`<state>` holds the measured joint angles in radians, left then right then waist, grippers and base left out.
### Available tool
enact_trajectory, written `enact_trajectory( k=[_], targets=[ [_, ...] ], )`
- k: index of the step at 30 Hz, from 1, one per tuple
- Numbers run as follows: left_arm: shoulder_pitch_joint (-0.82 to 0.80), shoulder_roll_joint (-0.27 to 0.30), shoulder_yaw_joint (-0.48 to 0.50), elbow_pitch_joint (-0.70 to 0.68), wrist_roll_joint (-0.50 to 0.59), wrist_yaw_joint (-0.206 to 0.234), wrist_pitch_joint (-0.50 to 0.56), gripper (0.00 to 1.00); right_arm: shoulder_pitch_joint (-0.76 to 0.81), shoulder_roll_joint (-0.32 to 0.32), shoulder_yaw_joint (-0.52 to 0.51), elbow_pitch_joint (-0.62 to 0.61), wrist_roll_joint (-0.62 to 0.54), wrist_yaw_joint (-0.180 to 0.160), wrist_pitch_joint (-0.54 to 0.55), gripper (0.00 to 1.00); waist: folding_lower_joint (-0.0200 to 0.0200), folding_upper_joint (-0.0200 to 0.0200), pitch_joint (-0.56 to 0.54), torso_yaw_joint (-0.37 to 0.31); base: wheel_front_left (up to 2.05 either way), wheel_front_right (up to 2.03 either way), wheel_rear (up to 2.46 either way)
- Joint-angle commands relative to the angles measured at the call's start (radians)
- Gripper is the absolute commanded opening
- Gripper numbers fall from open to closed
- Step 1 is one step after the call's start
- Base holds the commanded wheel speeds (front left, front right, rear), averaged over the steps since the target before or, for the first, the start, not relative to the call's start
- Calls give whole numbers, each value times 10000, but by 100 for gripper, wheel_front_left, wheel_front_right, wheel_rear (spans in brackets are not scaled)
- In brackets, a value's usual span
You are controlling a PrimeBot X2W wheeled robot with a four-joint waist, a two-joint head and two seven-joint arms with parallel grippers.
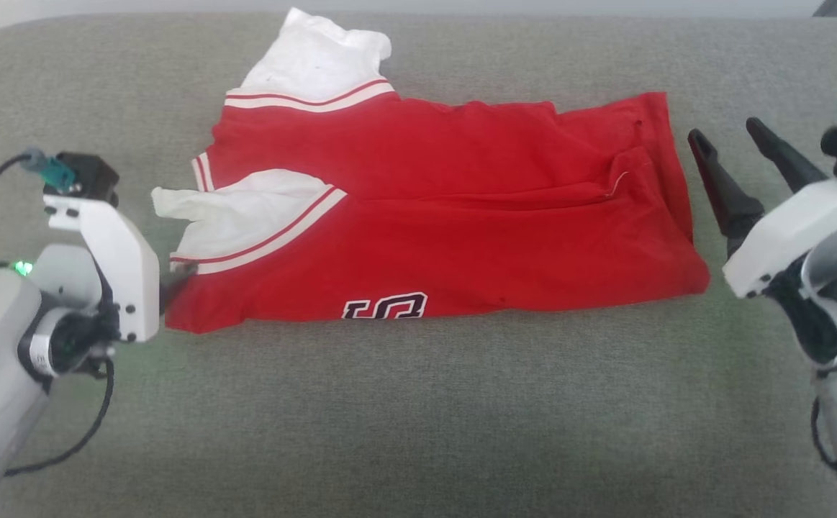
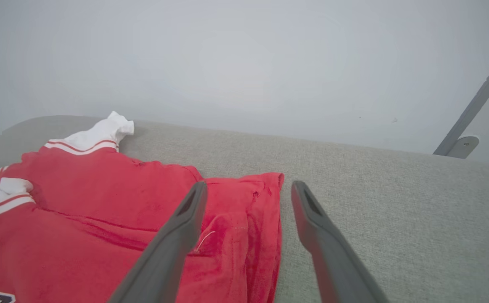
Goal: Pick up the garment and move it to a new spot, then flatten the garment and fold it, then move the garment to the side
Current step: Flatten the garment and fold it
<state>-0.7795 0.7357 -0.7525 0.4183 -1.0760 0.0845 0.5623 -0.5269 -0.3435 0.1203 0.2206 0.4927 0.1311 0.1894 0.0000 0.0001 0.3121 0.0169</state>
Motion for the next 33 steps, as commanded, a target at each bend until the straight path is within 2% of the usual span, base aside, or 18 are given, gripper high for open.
enact_trajectory(
  k=[1, 8, 13, 14, 15, 16, 22, 30, 31, 33],
  targets=[
    [203, 99, 59, -142, -189, 149, 66, 100, 216, 128, -137, -186, -183, -8, -146, 100, 0, -1, 34, -77, 0, 0, 0],
    [965, 395, 285, -860, -586, 1031, 282, 100, 1130, 1091, -1077, -1332, -1093, -8, -639, 100, 0, -1, 300, -527, 0, 0, 0],
    [1308, 264, 224, -667, -823, 1388, 567, 100, 1680, 1610, -1418, -1653, -1205, -8, -85, 100, 0, -1, 486, -750, 0, 0, 0],
    [1357, 203, 243, -570, -968, 1439, 641, 96, 1770, 1663, -1424, -1643, -1131, -8, 141, 100, 0, -1, 506, -773, 0, 0, 0],
    [1383, 137, 203, -538, -1023, 1385, 746, 32, 1852, 1709, -1422, -1603, -1075, -8, 413, 100, 0, -1, 523, -792, 0, 0, 0],
    [1382, 104, 163, -521, -1056, 1320, 804, 0, 1910, 1744, -1419, -1565, -1018, -8, 693, 100, 0, -1, 538, -804, 0, 0, 0],
    [1225, -28, 13, -519, -940, 1137, 848, 0, 1846, 1786, -1400, -1210, -781, -8, 2415, 100, 0, -1, 560, -660, 0, 0, 0],
    [866, -355, -150, -545, -709, 941, 786, 0, 1277, 1721, -1277, -368, -1192, -8, 4778, 100, 0, -1, 599, -245, 0, 0, 0],
    [827, -397, -157, -525, -698, 922, 778, 0, 1211, 1711, -1210, -205, -1281, -6, 5086, 63, 0, -1, 608, -197, 0, 0, 0],
    [790, -476, -195, -482, -680, 853, 745, 0, 1153, 1758, -1196, 158, -1440, -8, 5857, 0, 0, -1, 600, -121, 0, 0, 0]
  ],
)
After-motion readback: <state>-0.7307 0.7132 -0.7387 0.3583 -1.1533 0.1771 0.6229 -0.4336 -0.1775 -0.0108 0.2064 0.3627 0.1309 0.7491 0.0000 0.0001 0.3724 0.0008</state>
